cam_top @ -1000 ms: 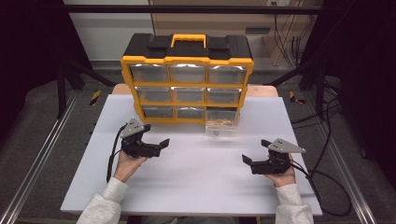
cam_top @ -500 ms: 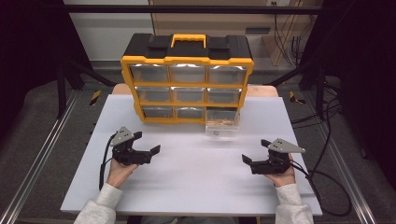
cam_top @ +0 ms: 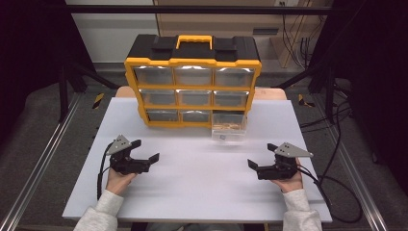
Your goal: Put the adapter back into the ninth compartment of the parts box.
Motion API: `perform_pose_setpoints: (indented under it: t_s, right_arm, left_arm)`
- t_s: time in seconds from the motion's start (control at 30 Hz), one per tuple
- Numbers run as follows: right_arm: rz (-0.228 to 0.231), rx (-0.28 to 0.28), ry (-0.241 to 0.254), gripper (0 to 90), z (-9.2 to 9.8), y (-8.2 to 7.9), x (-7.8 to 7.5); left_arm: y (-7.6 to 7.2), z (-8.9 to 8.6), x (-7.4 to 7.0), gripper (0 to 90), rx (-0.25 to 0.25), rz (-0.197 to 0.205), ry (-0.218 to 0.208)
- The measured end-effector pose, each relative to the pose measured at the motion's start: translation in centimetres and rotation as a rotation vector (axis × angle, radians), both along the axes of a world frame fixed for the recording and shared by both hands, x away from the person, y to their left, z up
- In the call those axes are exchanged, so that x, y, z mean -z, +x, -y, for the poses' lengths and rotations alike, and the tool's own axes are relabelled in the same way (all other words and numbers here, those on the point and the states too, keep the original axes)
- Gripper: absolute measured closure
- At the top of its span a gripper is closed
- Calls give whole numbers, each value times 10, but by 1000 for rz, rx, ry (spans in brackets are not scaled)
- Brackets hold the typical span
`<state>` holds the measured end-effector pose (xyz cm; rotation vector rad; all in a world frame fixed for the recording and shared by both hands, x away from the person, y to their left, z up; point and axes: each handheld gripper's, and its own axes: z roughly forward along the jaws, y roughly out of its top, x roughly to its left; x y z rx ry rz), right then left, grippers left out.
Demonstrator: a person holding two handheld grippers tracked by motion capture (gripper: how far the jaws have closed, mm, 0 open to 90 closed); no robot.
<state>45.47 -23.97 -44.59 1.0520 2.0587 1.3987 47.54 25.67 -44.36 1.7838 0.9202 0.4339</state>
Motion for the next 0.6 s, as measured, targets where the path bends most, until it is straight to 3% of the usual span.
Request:
perform_pose_setpoints:
  t_s: [0.6]
  right_arm:
    - [-1, -20, 4, 4, -14, 2, -4]
  left_arm:
    - [-6, -3, 7, 19, 16, -1, -1]
